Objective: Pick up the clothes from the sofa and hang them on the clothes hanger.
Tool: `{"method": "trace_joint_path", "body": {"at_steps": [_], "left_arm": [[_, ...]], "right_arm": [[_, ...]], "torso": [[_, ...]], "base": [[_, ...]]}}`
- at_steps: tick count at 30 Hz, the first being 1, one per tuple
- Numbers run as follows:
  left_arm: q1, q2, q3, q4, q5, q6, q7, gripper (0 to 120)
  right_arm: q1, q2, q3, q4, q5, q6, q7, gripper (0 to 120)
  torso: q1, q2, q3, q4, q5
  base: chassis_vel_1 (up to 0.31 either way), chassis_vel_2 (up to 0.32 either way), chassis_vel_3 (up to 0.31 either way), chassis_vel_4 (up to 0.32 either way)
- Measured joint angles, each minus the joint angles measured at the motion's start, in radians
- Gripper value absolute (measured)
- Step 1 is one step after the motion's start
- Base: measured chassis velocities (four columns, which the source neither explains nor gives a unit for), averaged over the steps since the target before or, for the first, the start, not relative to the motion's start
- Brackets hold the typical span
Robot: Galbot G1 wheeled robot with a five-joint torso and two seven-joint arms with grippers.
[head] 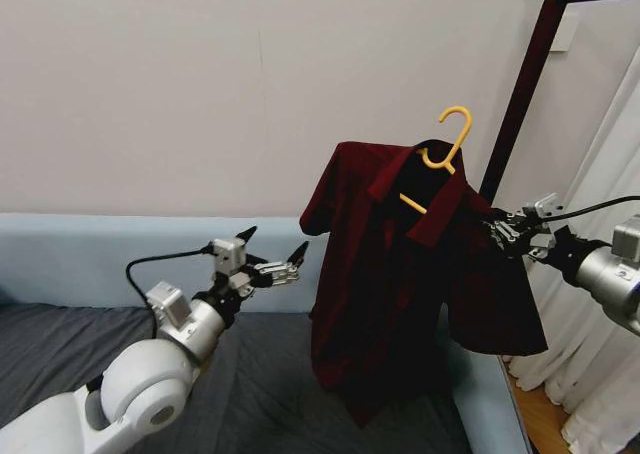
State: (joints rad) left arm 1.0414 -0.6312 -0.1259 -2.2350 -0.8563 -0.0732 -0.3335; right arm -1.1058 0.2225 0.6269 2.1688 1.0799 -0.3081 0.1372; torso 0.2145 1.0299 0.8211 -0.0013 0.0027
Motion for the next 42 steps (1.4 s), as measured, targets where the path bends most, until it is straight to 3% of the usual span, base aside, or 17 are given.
{"method": "trace_joint_path", "body": {"at_steps": [9, 14, 17, 29, 42], "left_arm": [[0.341, -0.177, -0.157, 0.016, 0.238, -0.082, 0.036, 101], [0.533, -0.259, -0.255, 0.011, 0.349, -0.143, 0.067, 100], [0.624, -0.305, -0.279, 0.013, 0.422, -0.174, 0.084, 100], [0.722, -0.458, -0.261, 0.039, 0.551, -0.244, 0.097, 100], [0.752, -0.496, -0.227, 0.065, 0.614, -0.275, 0.107, 100]], "right_arm": [[-0.041, 0.118, 0.078, 0.03, -0.08, -0.044, 0.06, 8], [-0.048, 0.129, 0.099, 0.047, -0.105, -0.081, 0.045, 8], [-0.065, 0.111, 0.165, 0.08, -0.103, -0.179, 0.045, 8], [-0.049, 0.022, 0.364, 0.125, 0.01, -0.417, 0.074, 8], [-0.05, 0.003, 0.428, 0.047, 0.037, -0.431, 0.103, 8]], "torso": [[0.0, 0.0, 0.0, -0.0002, -0.0001], [0.0, 0.0, 0.0, 0.0003, 0.0], [0.0, 0.0, 0.0, 0.0001, 0.0], [0.0, 0.0, 0.0, -0.0002, 0.0], [0.0, 0.0, 0.0, -0.0001, 0.0001]], "base": [[0.0, 0.0, 0.0, 0.0], [0.0, 0.0, 0.0, 0.0], [0.0, 0.0, 0.0, 0.0], [0.0, 0.0, 0.0, 0.0], [0.0, 0.0, 0.0, 0.0]]}}
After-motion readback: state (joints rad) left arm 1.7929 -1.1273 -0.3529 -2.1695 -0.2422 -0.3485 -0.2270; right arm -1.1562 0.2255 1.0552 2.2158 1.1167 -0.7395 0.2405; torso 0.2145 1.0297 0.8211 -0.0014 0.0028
